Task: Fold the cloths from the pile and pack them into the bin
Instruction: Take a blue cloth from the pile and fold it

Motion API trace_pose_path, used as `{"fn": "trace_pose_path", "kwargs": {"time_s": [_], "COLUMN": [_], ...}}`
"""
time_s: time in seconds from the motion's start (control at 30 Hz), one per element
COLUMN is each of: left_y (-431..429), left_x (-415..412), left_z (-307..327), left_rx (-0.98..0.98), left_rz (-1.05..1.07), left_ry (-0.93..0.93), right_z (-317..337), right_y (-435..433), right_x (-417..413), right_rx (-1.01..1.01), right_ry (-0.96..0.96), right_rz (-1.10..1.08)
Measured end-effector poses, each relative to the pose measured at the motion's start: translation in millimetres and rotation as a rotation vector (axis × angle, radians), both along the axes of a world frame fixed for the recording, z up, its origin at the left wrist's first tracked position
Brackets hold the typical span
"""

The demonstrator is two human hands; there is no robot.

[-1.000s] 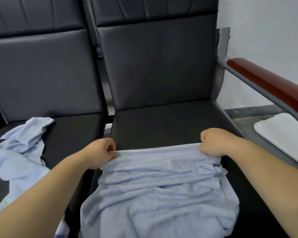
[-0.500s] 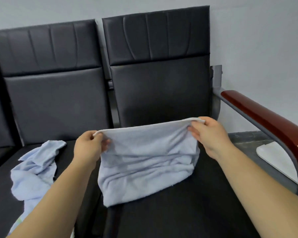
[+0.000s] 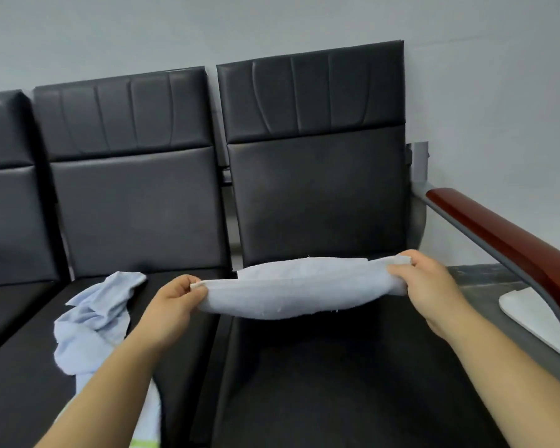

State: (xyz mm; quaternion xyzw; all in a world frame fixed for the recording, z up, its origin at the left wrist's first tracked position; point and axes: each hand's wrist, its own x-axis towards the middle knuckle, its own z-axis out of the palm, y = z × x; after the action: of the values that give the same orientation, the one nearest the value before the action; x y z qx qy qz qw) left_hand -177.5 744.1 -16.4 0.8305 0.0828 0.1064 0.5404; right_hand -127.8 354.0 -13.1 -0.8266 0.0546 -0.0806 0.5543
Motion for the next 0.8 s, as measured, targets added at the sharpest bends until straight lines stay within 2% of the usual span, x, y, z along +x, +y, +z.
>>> {"fn": "trace_pose_path", "kwargs": {"time_s": [0.1, 0.17, 0.23, 0.4, 0.5, 0.63, 0.8], "left_y": [2, 2, 4, -2, -7, -19, -27], "left_x": [-1, -1, 1, 11, 22, 41, 69], "left_z": [-12, -23, -35, -52, -58, -70, -93], "left_rx": [-0.09, -0.085, -0.049, -0.043, -0.01, 0.161, 0.191], "left_rz": [-0.047, -0.061, -0.064, -0.003, 0.055, 0.126, 0.18], "left_ry": [0.209, 0.341, 0.422, 0.406, 0.33, 0.251, 0.208], "right_z": [-14, -23, -31, -43, -51, -60, -78], "right_y": [-9, -16, -19, -14, -9, 3, 11], "right_x": [2, -1, -3, 5, 16, 31, 52], "right_rx": [-0.21, -0.188, -0.157, -0.045, -0.11, -0.209, -0.405], "right_ry": [0.418, 0.617, 0.699, 0.641, 0.543, 0.435, 0.334], "right_rz": [0.081, 0.126, 0.137, 0.072, 0.033, -0.023, -0.05]}}
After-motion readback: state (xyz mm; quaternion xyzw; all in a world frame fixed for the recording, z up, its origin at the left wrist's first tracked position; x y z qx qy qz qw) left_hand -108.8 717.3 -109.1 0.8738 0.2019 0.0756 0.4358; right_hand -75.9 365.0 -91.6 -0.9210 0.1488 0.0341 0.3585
